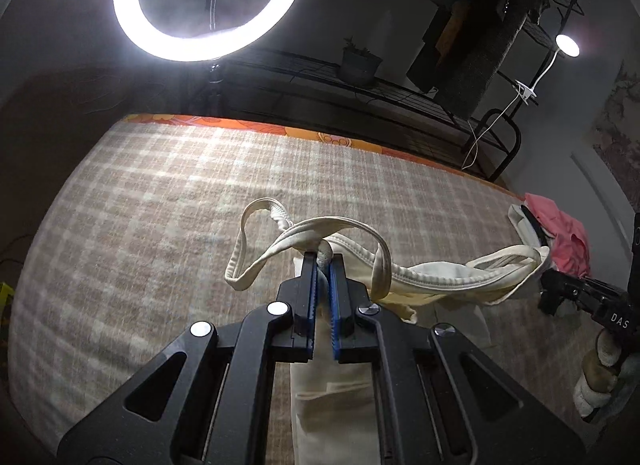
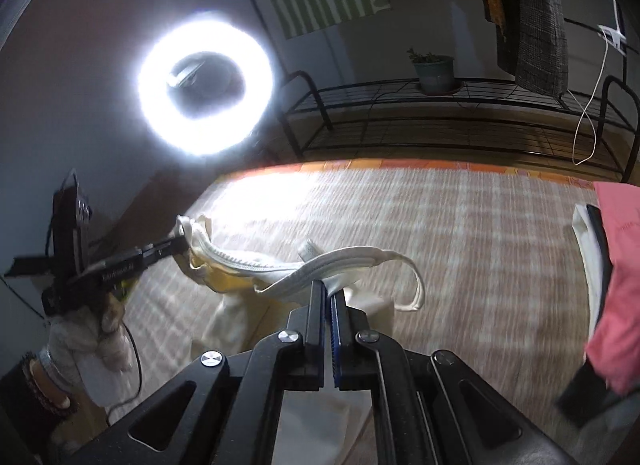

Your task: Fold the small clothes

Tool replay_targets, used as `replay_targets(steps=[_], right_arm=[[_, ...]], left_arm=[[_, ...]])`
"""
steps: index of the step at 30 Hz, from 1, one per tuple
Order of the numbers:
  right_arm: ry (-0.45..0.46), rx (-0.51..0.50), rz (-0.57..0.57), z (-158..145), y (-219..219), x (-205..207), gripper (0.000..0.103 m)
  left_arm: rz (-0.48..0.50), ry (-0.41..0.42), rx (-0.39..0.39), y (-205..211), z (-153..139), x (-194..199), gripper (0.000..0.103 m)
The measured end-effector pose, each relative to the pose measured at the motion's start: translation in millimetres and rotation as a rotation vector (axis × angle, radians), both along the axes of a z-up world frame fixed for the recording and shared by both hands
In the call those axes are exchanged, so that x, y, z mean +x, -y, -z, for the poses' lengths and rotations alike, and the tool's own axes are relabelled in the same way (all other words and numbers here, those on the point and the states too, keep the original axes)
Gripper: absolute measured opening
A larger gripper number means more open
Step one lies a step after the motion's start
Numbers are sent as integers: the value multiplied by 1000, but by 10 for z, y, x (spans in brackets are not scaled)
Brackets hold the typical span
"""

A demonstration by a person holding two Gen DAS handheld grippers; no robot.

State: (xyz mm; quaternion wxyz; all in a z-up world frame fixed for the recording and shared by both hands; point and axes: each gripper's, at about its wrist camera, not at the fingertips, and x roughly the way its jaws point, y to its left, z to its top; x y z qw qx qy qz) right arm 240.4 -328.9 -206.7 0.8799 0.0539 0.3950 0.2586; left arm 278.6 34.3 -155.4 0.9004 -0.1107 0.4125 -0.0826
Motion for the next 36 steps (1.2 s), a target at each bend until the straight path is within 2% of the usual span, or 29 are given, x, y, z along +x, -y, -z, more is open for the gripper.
replay_targets(steps=[10, 20, 21, 22, 23, 24, 27, 30, 33, 34, 36], right_arm=[[-13, -103, 11, 175, -31, -671, 0], [-38, -170, 10, 362, 19, -1101, 0], [-59, -161, 8, 383, 37, -1113, 7], [-84, -149, 20, 408, 70, -1108, 20], [-102, -139, 36, 426, 103, -1099, 43], [-112, -128, 61, 449, 150, -1095, 47], [-132, -108, 63, 516, 167, -1069, 47], [-134, -152, 71, 613, 118, -967, 47], [-137, -138, 72, 667, 65, -839, 44], [-130, -129, 70, 670, 45, -810, 39], [-116, -122, 45, 660, -30, -760, 21]], left_arm=[[18, -59, 70, 110, 269, -682, 3], [75, -124, 106, 211, 377, -983, 4], [82, -126, 116, 219, 387, -1014, 4], [90, -131, 122, 230, 392, -1048, 4], [99, -135, 130, 236, 393, -1093, 5], [103, -138, 137, 227, 389, -1132, 6], [101, -148, 114, 162, 330, -1255, 7], [99, -166, 74, 72, 276, -1366, 7], [98, -163, 32, -7, 172, -1470, 7], [95, -146, 30, -23, 113, -1472, 7], [75, -95, 57, -35, 0, -1405, 7]])
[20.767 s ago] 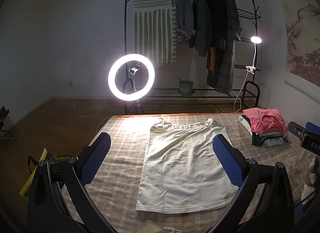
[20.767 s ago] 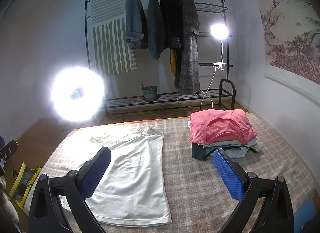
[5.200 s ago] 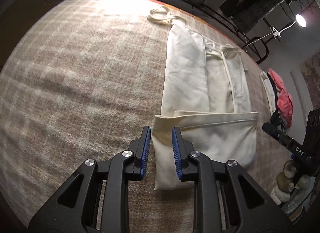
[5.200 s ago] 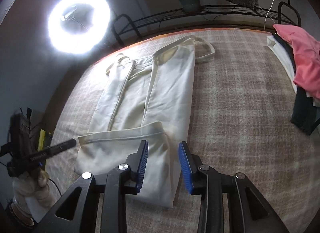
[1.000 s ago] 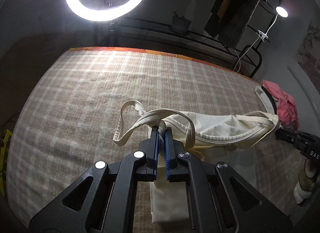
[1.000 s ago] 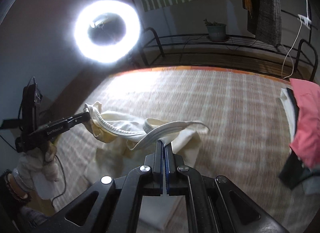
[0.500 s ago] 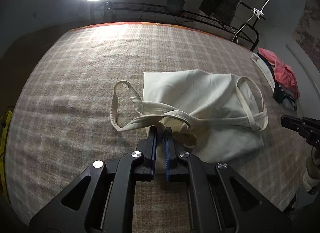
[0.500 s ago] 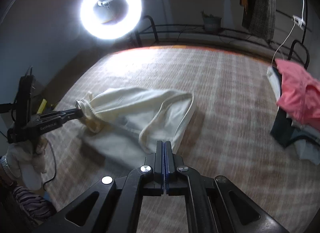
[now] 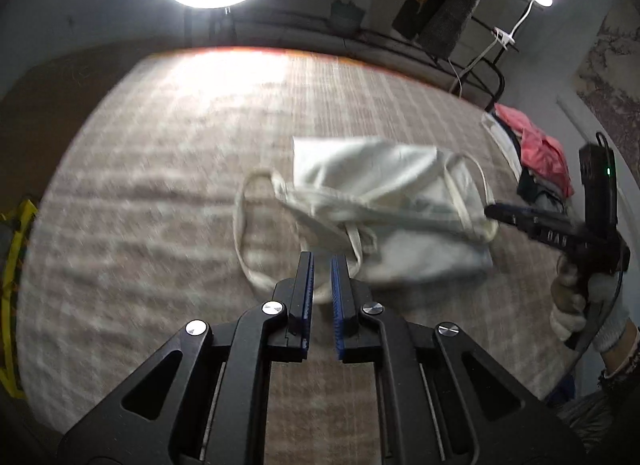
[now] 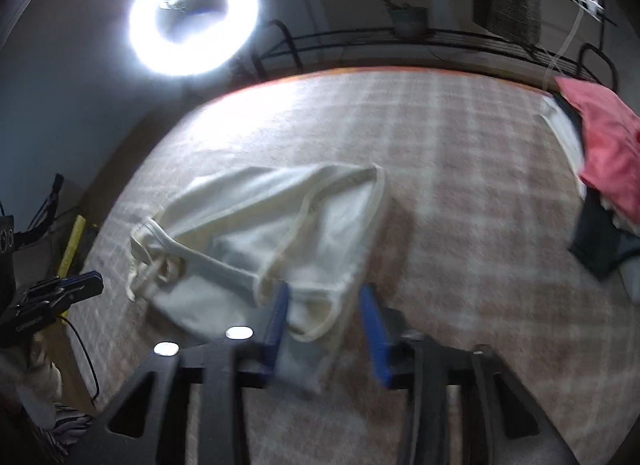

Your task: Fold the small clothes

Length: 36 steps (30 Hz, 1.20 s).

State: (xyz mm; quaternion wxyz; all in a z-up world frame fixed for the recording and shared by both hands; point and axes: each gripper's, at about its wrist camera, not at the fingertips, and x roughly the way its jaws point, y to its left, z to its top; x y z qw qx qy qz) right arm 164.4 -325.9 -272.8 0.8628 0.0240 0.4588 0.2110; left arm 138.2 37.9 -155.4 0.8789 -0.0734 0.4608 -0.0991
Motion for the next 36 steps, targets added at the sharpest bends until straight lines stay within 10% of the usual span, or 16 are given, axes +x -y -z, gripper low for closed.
replay_targets(steps=[3, 12, 28, 31, 36], right_arm=[[26, -39, -30, -24, -126, -9, 3], [88, -81, -71, -136, -104, -224, 2], [101, -232, -129, -156, -60, -629, 2], [75, -314, -135, -134, -98, -689, 20], [130, -215, -115, -361, -132, -651, 22]], left_arm=[[-21, 16, 11, 13, -21, 278, 7], [58, -71, 27, 341, 347, 989, 7], [228, -185, 240, 351, 609, 206, 6], [215, -123, 184, 302, 364, 158, 6], [161, -55, 154, 283, 154, 421, 6]])
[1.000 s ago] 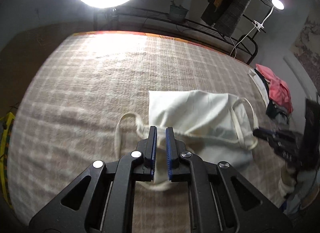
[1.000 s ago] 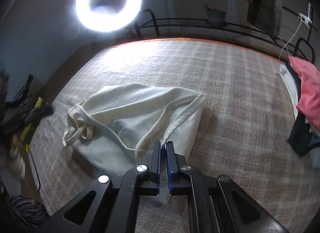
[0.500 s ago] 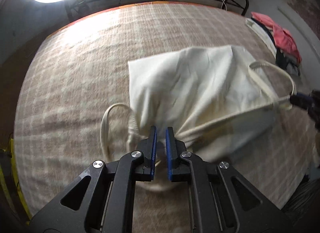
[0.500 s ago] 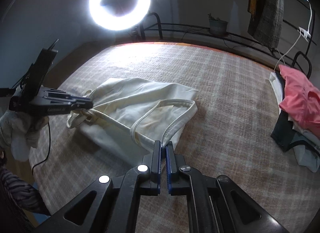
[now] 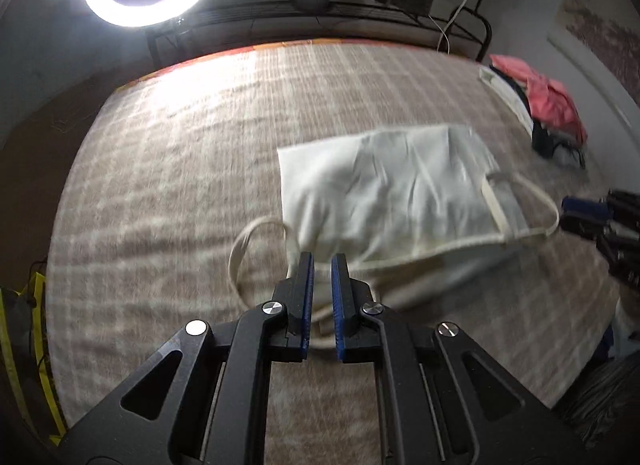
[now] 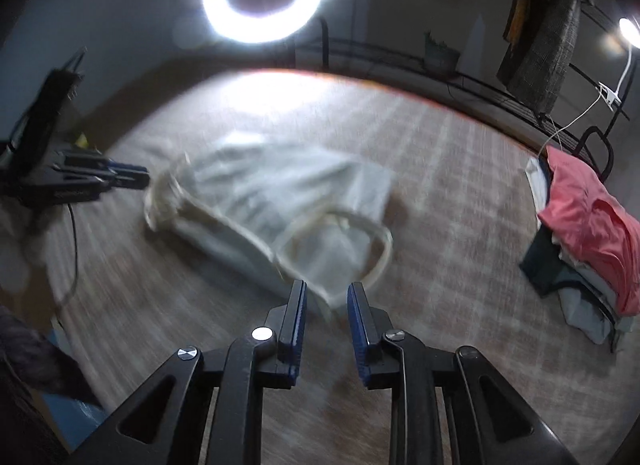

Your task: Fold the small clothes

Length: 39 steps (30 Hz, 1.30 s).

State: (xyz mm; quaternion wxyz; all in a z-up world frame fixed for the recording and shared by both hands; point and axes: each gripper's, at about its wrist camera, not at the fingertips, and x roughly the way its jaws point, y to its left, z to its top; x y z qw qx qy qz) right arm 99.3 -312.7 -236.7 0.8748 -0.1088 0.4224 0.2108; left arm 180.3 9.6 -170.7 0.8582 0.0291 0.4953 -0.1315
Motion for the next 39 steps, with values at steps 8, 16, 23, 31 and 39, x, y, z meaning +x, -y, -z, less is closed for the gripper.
replay_targets(steps=[8, 16, 23, 31, 39], right_arm=[[-92, 81, 5, 206, -361, 432, 22], [-188, 45, 24, 437, -278, 427, 22], [-254, -41, 19, 543, -91, 182, 22], [-138, 200, -7, 41, -11, 234, 22], [-203, 110, 37, 429, -182, 562, 22]], left_arm=[[54, -146, 21, 288, 400, 420, 6], [112, -230, 8, 107, 460, -120, 6], [89, -119, 83, -63, 207, -419, 7], [-34, -71, -69, -128, 94, 14, 7], [19, -166, 11, 97, 541, 26, 8]])
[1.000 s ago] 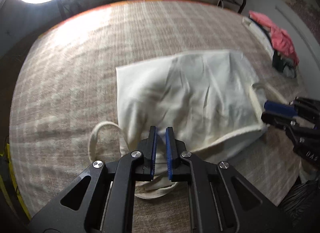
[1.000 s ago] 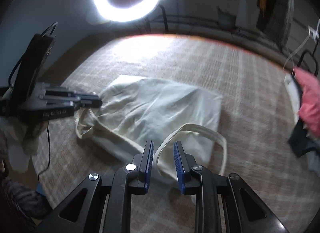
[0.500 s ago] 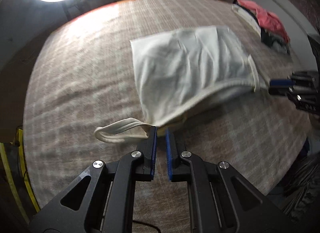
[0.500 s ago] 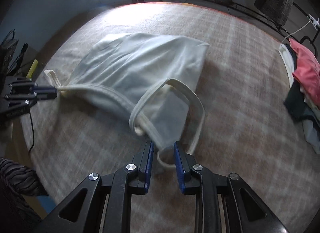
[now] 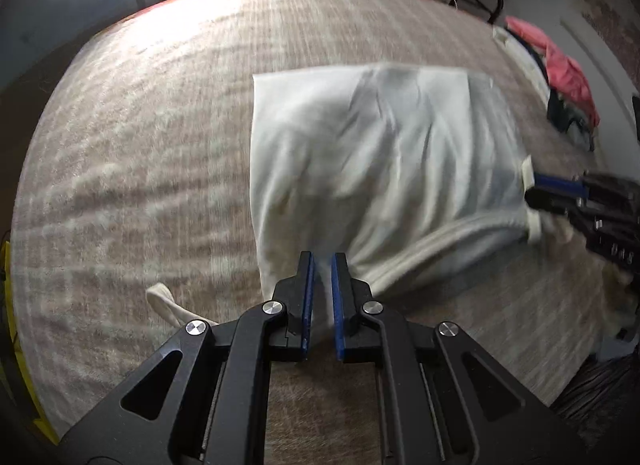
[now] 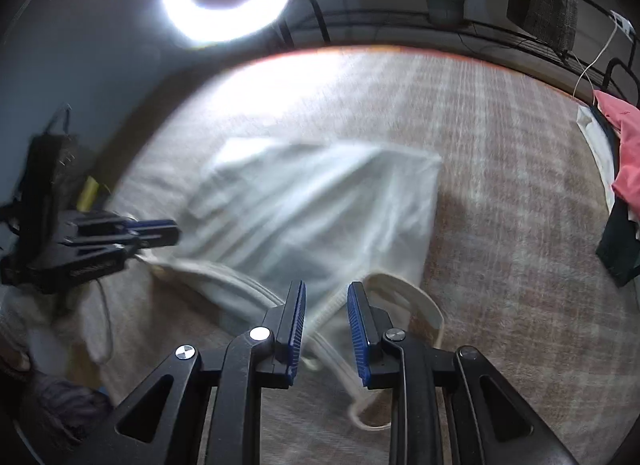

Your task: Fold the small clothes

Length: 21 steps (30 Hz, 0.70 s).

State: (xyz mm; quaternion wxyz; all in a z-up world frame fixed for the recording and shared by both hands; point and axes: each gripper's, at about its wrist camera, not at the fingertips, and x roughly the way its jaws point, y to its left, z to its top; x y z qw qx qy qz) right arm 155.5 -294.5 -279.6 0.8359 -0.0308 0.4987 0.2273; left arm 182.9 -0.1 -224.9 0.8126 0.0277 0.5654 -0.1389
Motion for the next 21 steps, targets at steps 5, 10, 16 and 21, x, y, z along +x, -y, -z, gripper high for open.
replay_targets(steps=[5, 10, 16, 21], right_arm=[[-39, -68, -1, 142, 139, -27, 29], [34, 17, -6, -208, 268, -61, 29], [99, 98, 56, -291, 141, 248, 29], [128, 72, 77, -201, -53, 489, 29]], left_arm=[[38, 17, 9, -88, -138, -185, 10], [-17, 138, -49, -114, -472, -4, 10], [-152, 184, -79, -83, -344, 436, 10], [-237, 157, -49, -133, -26, 624, 10]])
